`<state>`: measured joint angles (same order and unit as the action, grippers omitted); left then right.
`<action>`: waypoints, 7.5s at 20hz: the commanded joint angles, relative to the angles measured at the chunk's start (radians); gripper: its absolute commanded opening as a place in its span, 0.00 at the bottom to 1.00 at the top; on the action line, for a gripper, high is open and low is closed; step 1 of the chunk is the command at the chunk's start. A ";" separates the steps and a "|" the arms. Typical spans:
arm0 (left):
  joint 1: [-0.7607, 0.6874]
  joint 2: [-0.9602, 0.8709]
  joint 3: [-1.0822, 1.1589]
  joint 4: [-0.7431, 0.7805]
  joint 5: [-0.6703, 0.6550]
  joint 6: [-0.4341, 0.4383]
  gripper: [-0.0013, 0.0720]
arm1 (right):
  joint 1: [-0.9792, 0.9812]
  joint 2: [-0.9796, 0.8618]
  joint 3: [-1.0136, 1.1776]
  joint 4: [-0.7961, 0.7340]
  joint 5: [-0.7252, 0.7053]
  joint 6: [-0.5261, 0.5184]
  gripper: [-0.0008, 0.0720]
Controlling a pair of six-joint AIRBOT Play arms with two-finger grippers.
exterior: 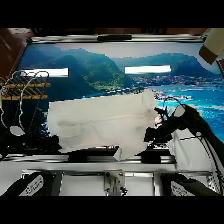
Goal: Fold the shirts.
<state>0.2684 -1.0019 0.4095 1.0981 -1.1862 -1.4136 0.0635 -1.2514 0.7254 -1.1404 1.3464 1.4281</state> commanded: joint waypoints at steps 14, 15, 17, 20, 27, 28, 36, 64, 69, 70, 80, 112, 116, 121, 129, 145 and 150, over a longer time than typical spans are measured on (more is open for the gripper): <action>0.000 0.004 0.282 0.001 -0.009 0.112 0.05 | 0.138 0.125 0.198 -0.099 -0.188 0.050 0.10; 0.000 0.001 0.323 0.001 0.007 0.111 0.05 | 0.138 0.120 0.249 -0.122 -0.239 0.049 0.10; -0.001 -0.014 0.383 -0.003 0.100 0.064 0.05 | 0.138 0.074 0.343 -0.175 -0.362 0.052 0.10; -0.001 -0.096 0.415 -0.118 0.235 0.055 0.06 | 0.140 -0.110 0.496 -0.154 -0.418 0.054 0.10; -0.001 -0.394 0.560 -0.238 0.271 0.055 0.13 | 0.139 -0.437 0.722 -0.127 -0.454 0.175 0.13; -0.001 -0.423 0.575 -0.251 0.271 0.055 0.35 | 0.139 -0.455 0.722 -0.120 -0.460 0.177 0.26; 0.018 -0.456 0.718 -0.284 0.131 0.104 0.93 | -0.018 -0.413 0.721 -0.126 -0.231 0.079 0.95; -0.249 -0.456 0.759 -0.288 0.005 0.104 0.93 | -0.108 -0.632 0.739 0.209 -0.101 -0.024 0.10; -0.317 -0.461 0.758 -0.314 0.034 0.103 0.91 | -0.113 -0.500 0.780 0.219 -0.069 -0.061 0.10; -0.341 -0.467 0.758 -0.346 0.056 0.103 0.91 | -0.109 -0.453 0.780 0.219 -0.059 -0.065 0.10; -0.762 -0.672 0.760 -0.800 0.499 0.105 0.06 | -0.107 -0.011 0.780 0.227 0.114 0.061 0.10; -0.204 -0.085 0.965 0.005 -0.005 -0.117 0.05 | 0.457 -0.506 0.780 0.419 -0.404 0.128 0.65; -0.204 -0.092 0.964 0.006 -0.004 -0.098 0.05 | 0.359 -0.460 0.780 0.336 -0.190 0.076 0.65; -0.204 -0.098 0.964 0.006 -0.004 -0.088 0.05 | 0.116 -0.361 0.778 -0.098 0.126 0.146 0.92; -0.204 -0.098 0.964 0.006 -0.005 -0.089 0.05 | 0.024 -0.367 0.423 0.100 -0.121 0.132 0.92; -0.204 -0.098 0.964 0.005 -0.004 -0.071 0.05 | -0.192 -0.178 0.697 0.357 -0.065 -0.032 0.10; -0.204 -0.098 0.964 0.006 -0.006 -0.019 0.05 | -0.421 0.032 0.751 0.175 0.115 0.057 0.10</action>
<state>0.0631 -1.1007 1.3735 1.1034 -1.1908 -1.4609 -0.2409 -1.3304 1.4422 -0.8593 1.3598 1.4326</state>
